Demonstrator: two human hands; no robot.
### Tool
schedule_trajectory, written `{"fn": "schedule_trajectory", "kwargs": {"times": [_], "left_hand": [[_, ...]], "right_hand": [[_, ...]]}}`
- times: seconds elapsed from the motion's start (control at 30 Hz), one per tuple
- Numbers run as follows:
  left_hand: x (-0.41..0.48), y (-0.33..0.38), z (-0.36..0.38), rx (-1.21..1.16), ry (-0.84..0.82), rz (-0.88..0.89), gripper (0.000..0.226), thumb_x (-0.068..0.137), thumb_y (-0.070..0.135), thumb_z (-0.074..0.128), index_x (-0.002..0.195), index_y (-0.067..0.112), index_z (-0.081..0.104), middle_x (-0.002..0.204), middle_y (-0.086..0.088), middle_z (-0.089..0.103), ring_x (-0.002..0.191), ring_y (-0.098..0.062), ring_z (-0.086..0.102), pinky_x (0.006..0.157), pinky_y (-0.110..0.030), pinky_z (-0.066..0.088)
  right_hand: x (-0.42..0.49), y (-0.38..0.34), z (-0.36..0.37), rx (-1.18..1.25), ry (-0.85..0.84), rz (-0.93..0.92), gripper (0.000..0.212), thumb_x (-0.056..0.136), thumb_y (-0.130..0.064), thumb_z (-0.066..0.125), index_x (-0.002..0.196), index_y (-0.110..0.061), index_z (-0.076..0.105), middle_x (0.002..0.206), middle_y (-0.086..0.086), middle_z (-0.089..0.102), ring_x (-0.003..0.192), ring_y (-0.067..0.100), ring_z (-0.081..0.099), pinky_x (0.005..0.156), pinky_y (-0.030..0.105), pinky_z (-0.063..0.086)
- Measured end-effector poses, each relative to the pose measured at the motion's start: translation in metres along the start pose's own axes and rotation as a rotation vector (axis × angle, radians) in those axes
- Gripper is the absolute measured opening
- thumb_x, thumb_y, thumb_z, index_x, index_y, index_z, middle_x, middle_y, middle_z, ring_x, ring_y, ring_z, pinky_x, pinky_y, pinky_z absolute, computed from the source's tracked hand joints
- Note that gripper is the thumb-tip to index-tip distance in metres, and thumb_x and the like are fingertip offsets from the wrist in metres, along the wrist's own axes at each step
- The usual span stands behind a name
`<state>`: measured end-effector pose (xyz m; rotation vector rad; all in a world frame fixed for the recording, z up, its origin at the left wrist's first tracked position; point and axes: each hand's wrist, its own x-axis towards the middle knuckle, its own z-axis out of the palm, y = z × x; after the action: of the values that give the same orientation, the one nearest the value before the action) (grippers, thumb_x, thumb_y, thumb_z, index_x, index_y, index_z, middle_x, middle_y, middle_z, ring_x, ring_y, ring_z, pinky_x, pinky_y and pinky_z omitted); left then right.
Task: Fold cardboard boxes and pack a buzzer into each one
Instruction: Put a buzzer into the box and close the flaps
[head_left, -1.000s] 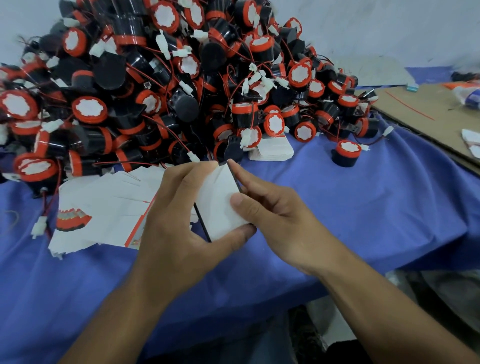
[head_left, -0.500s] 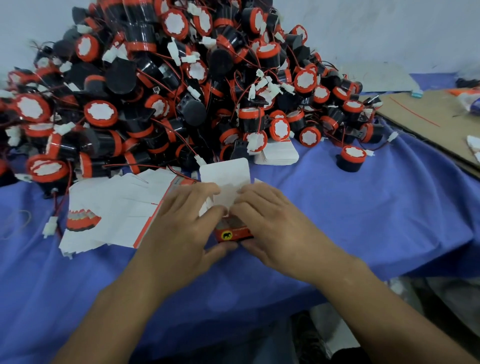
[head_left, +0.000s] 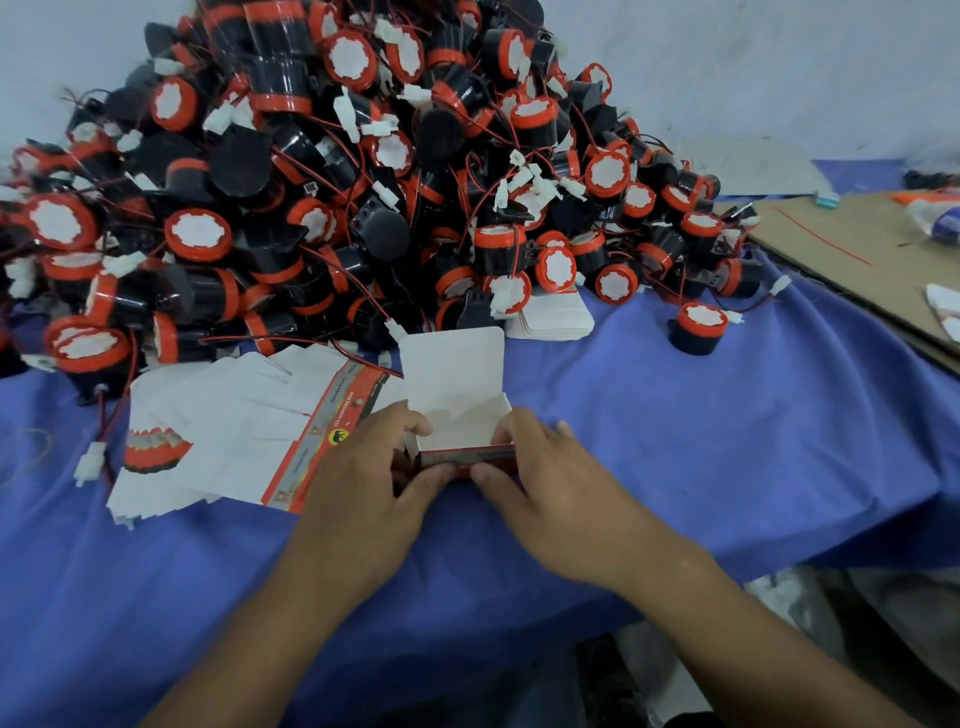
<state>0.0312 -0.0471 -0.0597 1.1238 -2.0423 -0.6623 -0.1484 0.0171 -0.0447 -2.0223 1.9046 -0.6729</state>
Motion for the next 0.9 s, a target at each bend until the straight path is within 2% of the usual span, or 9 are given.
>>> {"fn": "schedule_trajectory", "kwargs": {"times": [0.03, 0.1, 0.27, 0.33, 0.43, 0.6, 0.73, 0.83, 0.9], "left_hand": [[0.001, -0.002, -0.001, 0.008, -0.016, 0.014, 0.029, 0.083, 0.027, 0.079, 0.103, 0.029, 0.059, 0.081, 0.016, 0.059, 0.074, -0.001, 0.057, 0.064, -0.011, 0.039], [0.003, -0.004, -0.003, 0.048, -0.027, 0.07, 0.028, 0.083, 0.027, 0.078, 0.099, 0.029, 0.055, 0.079, 0.021, 0.049, 0.073, 0.002, 0.05, 0.064, -0.01, 0.036], [0.002, -0.002, -0.002, 0.108, -0.019, 0.069, 0.042, 0.084, 0.039, 0.075, 0.111, 0.037, 0.044, 0.104, 0.03, 0.043, 0.097, 0.02, 0.044, 0.077, 0.001, 0.035], [0.002, -0.002, -0.001, 0.091, -0.027, 0.05, 0.053, 0.082, 0.045, 0.075, 0.12, 0.04, 0.038, 0.108, 0.036, 0.038, 0.102, 0.023, 0.039, 0.08, 0.005, 0.033], [0.003, -0.005, -0.003, 0.072, -0.056, -0.001, 0.064, 0.081, 0.05, 0.074, 0.13, 0.042, 0.034, 0.118, 0.029, 0.039, 0.097, 0.01, 0.037, 0.079, 0.002, 0.034], [0.004, -0.005, -0.004, 0.072, -0.07, 0.011, 0.066, 0.08, 0.055, 0.071, 0.131, 0.043, 0.031, 0.106, 0.039, 0.028, 0.097, 0.014, 0.034, 0.076, 0.004, 0.03], [0.004, -0.009, -0.01, 0.061, -0.096, 0.027, 0.062, 0.081, 0.052, 0.073, 0.126, 0.045, 0.031, 0.105, 0.06, 0.014, 0.099, 0.006, 0.028, 0.081, -0.003, 0.029], [0.003, -0.013, -0.014, 0.082, -0.113, -0.001, 0.066, 0.079, 0.06, 0.069, 0.131, 0.045, 0.032, 0.107, 0.053, 0.012, 0.104, 0.004, 0.024, 0.09, -0.018, 0.028], [0.002, -0.016, -0.017, 0.105, -0.119, 0.007, 0.067, 0.078, 0.064, 0.066, 0.132, 0.048, 0.03, 0.11, 0.054, 0.012, 0.106, 0.005, 0.02, 0.094, -0.024, 0.026]], "right_hand": [[0.002, 0.002, -0.003, 0.042, -0.029, 0.008, 0.025, 0.103, -0.043, 0.049, 0.1, -0.02, 0.038, 0.086, -0.012, 0.047, 0.076, 0.005, 0.039, 0.075, 0.026, 0.028], [0.012, 0.005, -0.013, 0.199, 0.01, 0.066, 0.036, 0.099, -0.053, 0.05, 0.105, -0.02, 0.037, 0.081, -0.009, 0.054, 0.071, 0.009, 0.049, 0.065, 0.026, 0.036], [0.082, 0.009, -0.053, 0.273, 0.528, 0.138, 0.041, 0.094, -0.05, 0.063, 0.117, -0.024, 0.042, 0.106, -0.003, 0.058, 0.091, 0.019, 0.06, 0.07, 0.032, 0.045], [0.125, 0.009, -0.068, 0.171, 0.504, 0.156, 0.055, 0.092, -0.055, 0.063, 0.129, -0.019, 0.045, 0.114, 0.007, 0.058, 0.092, 0.023, 0.057, 0.07, 0.031, 0.039], [0.177, 0.006, -0.074, -0.063, 0.331, 0.224, 0.066, 0.09, -0.062, 0.06, 0.135, -0.015, 0.047, 0.126, 0.018, 0.056, 0.091, 0.029, 0.056, 0.072, 0.034, 0.04], [0.197, 0.009, -0.057, -0.335, 0.341, 0.26, 0.045, 0.092, -0.047, 0.066, 0.119, -0.015, 0.049, 0.101, 0.011, 0.059, 0.083, 0.032, 0.055, 0.063, 0.038, 0.039], [0.169, 0.004, -0.059, -0.03, 0.486, 0.149, 0.037, 0.084, -0.039, 0.068, 0.104, -0.016, 0.047, 0.086, 0.004, 0.063, 0.074, 0.025, 0.061, 0.062, 0.04, 0.051], [0.125, -0.007, -0.068, 0.291, 0.591, 0.088, 0.038, 0.084, -0.033, 0.072, 0.11, -0.022, 0.047, 0.084, -0.012, 0.063, 0.071, 0.004, 0.064, 0.06, 0.024, 0.052], [0.096, -0.011, -0.07, 0.451, 0.562, 0.048, 0.036, 0.084, -0.031, 0.073, 0.111, -0.024, 0.05, 0.093, -0.011, 0.066, 0.082, 0.006, 0.066, 0.07, 0.025, 0.056]]}}
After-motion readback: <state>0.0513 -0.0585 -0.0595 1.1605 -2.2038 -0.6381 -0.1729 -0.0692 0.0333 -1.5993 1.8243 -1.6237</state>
